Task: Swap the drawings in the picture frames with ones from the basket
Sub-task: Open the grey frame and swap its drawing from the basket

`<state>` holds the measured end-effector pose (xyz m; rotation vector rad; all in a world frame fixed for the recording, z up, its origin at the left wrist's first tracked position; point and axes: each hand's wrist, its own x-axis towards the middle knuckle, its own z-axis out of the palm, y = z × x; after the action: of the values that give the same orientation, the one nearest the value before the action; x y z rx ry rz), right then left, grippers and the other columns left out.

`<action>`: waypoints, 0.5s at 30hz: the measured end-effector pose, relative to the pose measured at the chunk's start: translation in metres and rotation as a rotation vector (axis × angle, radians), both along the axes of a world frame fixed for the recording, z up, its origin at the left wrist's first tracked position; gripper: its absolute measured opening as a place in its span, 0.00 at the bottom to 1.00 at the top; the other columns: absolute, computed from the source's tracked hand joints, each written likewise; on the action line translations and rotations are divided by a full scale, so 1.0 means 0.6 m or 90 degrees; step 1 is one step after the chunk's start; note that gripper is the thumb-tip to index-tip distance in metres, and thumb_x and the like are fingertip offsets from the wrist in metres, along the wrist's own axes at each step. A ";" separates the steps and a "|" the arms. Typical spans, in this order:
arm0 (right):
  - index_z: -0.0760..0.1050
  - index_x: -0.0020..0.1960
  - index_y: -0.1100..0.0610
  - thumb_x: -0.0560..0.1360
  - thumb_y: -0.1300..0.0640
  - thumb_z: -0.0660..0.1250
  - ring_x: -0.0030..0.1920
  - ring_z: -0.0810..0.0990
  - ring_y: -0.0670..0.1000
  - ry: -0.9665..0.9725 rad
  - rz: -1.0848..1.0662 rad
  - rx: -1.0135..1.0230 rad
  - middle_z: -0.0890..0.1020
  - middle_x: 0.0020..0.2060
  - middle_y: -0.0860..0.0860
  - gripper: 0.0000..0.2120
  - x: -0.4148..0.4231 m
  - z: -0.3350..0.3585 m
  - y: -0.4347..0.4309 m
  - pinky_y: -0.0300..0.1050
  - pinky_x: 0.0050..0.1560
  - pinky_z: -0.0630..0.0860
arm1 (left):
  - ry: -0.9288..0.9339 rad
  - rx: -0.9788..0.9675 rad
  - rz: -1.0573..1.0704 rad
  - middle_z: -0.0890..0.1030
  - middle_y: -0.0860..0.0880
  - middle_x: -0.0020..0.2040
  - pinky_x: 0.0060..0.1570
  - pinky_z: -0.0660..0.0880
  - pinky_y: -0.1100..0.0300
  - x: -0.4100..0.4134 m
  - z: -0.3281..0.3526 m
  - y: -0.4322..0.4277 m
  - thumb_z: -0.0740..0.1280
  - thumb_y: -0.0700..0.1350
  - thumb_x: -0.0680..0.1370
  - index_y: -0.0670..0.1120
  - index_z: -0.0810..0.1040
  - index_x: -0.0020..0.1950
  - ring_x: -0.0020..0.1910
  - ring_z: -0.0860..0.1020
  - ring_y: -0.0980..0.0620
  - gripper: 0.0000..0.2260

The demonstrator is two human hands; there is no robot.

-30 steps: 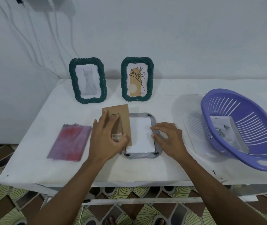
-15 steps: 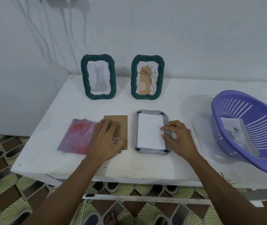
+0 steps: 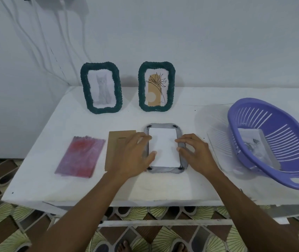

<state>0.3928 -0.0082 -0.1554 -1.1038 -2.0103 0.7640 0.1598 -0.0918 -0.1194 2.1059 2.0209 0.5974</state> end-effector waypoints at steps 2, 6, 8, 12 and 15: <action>0.81 0.55 0.54 0.72 0.59 0.73 0.53 0.78 0.41 0.006 0.006 -0.011 0.81 0.52 0.47 0.12 0.000 0.000 0.001 0.32 0.58 0.71 | -0.017 -0.032 0.015 0.68 0.49 0.69 0.63 0.61 0.56 0.019 -0.009 0.015 0.60 0.63 0.77 0.49 0.67 0.72 0.67 0.66 0.48 0.28; 0.81 0.57 0.52 0.72 0.55 0.73 0.55 0.79 0.43 -0.019 0.008 -0.011 0.82 0.54 0.46 0.13 0.003 -0.006 0.000 0.38 0.60 0.73 | -0.032 -0.069 0.047 0.64 0.48 0.67 0.64 0.63 0.53 0.029 -0.031 0.027 0.52 0.70 0.70 0.50 0.62 0.74 0.66 0.62 0.48 0.38; 0.80 0.57 0.51 0.71 0.55 0.74 0.54 0.79 0.44 -0.035 0.002 0.022 0.82 0.54 0.46 0.14 0.003 -0.008 0.000 0.40 0.59 0.75 | -0.066 -0.069 0.048 0.65 0.49 0.67 0.64 0.64 0.54 0.031 -0.035 0.026 0.56 0.67 0.72 0.50 0.62 0.75 0.66 0.62 0.49 0.36; 0.81 0.56 0.49 0.71 0.53 0.74 0.53 0.78 0.44 -0.053 -0.002 0.051 0.82 0.53 0.45 0.14 0.000 -0.010 0.002 0.48 0.58 0.76 | -0.117 -0.044 0.065 0.68 0.49 0.65 0.64 0.63 0.56 0.031 -0.040 0.027 0.66 0.61 0.74 0.51 0.61 0.76 0.66 0.63 0.50 0.34; 0.81 0.55 0.48 0.71 0.51 0.73 0.54 0.79 0.46 -0.057 -0.005 0.050 0.81 0.53 0.44 0.13 -0.001 -0.012 0.002 0.54 0.56 0.76 | -0.122 -0.045 0.096 0.67 0.49 0.63 0.61 0.62 0.56 0.035 -0.038 0.031 0.69 0.59 0.73 0.53 0.56 0.78 0.64 0.63 0.49 0.37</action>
<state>0.3923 -0.0073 -0.1624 -1.1168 -2.0904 0.6364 0.1811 -0.0734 -0.1420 1.7927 2.0715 0.7099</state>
